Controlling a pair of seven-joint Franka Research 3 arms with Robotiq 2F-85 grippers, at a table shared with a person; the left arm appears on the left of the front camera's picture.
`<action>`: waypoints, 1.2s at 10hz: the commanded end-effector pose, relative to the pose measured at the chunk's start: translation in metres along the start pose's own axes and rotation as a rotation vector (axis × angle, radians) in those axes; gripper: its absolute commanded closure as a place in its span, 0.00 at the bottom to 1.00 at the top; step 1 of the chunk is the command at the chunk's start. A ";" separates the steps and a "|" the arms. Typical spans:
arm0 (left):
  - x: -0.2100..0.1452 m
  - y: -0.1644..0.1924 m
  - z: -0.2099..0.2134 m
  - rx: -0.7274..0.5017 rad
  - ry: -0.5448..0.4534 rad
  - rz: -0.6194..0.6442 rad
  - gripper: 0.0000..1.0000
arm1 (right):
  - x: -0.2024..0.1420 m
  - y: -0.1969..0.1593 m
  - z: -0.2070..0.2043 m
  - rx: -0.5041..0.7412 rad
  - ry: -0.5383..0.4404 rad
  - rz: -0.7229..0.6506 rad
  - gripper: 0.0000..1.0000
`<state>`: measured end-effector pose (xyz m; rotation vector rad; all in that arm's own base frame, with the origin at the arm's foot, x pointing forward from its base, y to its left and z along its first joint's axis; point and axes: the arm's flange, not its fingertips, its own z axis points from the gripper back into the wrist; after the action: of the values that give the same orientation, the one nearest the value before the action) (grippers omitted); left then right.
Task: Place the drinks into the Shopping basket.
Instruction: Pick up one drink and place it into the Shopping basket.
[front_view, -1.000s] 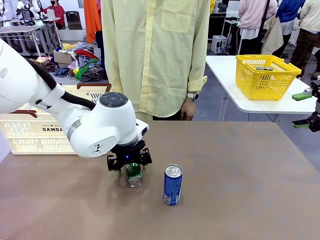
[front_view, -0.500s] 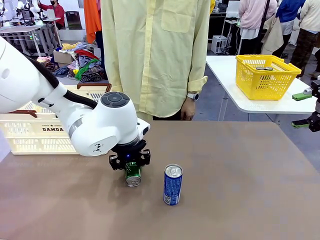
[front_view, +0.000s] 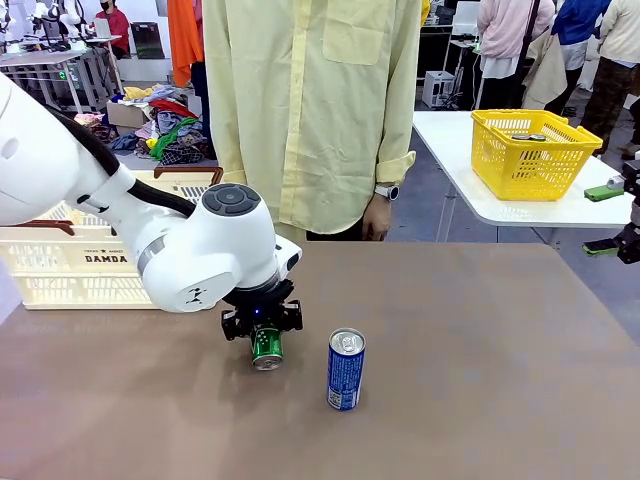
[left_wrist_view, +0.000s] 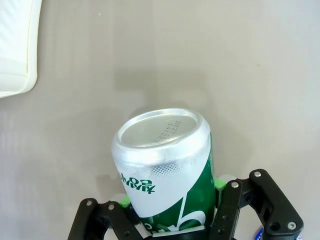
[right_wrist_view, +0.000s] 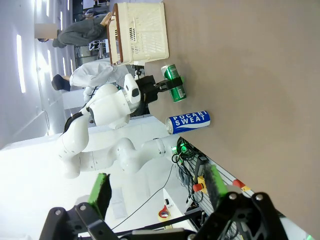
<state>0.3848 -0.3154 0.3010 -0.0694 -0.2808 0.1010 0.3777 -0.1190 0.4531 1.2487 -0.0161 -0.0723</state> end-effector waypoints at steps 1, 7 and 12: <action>0.006 0.000 0.047 -0.056 0.006 -0.086 1.00 | -0.001 0.002 0.002 -0.009 0.013 0.006 0.00; 0.123 0.046 0.256 -0.009 -0.075 -0.486 1.00 | -0.001 0.002 0.002 -0.009 0.013 0.006 0.00; 0.174 0.152 0.246 0.111 -0.201 -0.224 1.00 | -0.001 0.002 0.002 -0.009 0.013 0.006 0.00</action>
<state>0.4854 -0.1234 0.5752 0.0968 -0.4461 -0.1491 0.3776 -0.1191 0.4529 1.2491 -0.0155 -0.0727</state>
